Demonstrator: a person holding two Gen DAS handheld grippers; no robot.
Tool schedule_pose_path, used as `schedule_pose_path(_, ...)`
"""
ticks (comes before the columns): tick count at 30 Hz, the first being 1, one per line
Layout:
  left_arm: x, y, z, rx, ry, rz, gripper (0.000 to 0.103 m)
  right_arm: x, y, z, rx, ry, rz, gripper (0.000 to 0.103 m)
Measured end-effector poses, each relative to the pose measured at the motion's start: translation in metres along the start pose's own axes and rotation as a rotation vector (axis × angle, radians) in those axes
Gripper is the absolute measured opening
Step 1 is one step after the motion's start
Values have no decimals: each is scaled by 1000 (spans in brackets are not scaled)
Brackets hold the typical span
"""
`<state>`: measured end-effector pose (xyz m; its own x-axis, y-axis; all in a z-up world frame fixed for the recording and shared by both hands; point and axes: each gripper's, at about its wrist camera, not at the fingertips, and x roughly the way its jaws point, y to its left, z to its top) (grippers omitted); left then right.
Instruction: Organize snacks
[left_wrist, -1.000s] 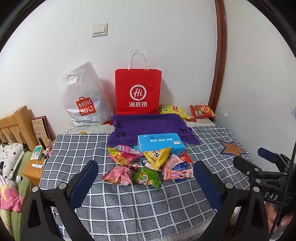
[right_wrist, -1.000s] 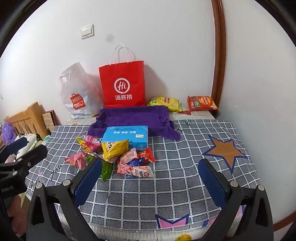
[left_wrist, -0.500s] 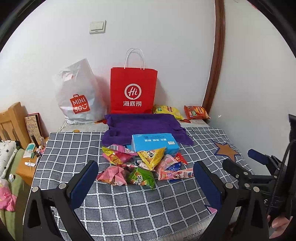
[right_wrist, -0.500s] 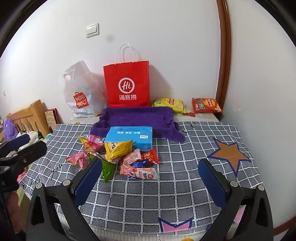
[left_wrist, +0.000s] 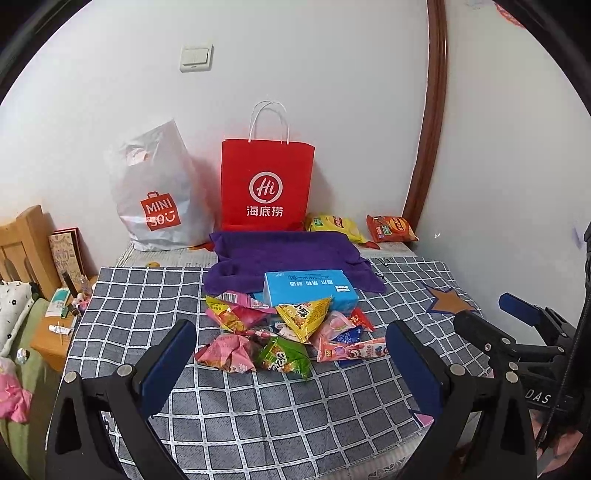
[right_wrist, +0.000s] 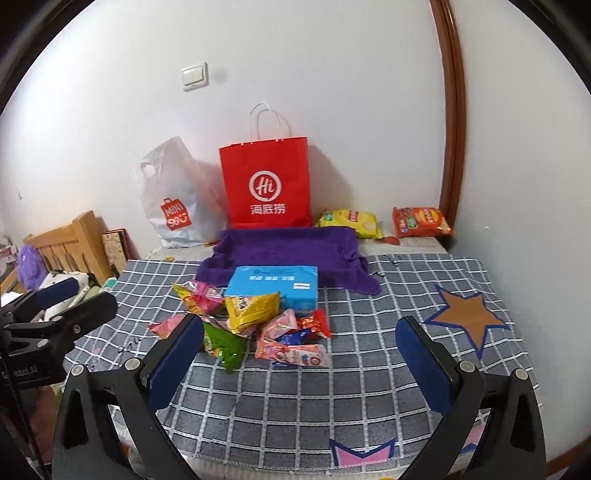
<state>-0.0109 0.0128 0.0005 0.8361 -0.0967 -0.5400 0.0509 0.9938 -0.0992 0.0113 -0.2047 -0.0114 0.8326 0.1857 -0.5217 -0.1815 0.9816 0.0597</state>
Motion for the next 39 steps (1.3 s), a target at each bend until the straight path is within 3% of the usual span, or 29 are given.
schedule_pose_path(16, -1, 0, 4, 1, -5, 34, 103, -4, -6, 0, 31, -7, -44, 103)
schedule_pose_path(26, -9, -1, 3, 22, -39, 16, 103, -6, -6, 0, 26, -23, -18, 103)
schedule_pose_path(39, 14, 9, 0, -5, -1, 19, 103, 15, -19, -6, 58, -1, -28, 103)
